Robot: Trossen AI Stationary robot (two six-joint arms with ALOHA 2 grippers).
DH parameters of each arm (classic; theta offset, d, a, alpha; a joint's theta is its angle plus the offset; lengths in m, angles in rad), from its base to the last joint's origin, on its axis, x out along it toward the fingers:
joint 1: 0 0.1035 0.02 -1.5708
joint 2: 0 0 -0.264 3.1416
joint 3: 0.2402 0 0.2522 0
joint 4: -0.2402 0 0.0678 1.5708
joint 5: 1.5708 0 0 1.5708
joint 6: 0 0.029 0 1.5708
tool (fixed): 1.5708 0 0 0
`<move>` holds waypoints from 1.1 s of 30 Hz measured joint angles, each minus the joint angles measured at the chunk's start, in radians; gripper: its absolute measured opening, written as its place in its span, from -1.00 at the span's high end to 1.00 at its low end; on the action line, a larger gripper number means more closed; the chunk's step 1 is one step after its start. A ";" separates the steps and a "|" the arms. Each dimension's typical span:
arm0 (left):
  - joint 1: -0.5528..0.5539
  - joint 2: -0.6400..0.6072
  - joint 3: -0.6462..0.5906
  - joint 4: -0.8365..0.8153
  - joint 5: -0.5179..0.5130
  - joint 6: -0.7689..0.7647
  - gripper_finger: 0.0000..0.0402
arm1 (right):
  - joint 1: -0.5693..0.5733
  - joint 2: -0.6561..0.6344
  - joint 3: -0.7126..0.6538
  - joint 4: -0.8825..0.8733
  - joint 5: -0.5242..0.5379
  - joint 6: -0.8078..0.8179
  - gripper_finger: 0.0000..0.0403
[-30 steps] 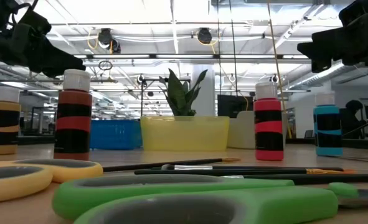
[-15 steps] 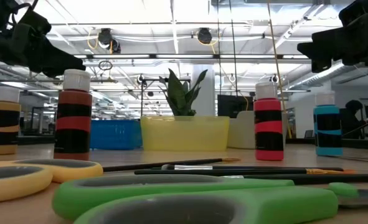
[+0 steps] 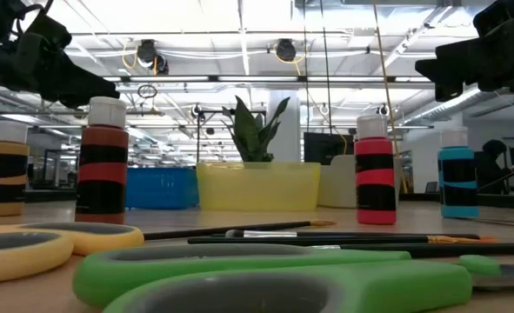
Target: Pick & Place Paint Supplies
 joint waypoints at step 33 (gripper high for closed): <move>0.000 0.000 0.000 0.000 0.000 0.000 -0.14 | 0.000 0.000 0.000 0.007 0.000 0.020 0.12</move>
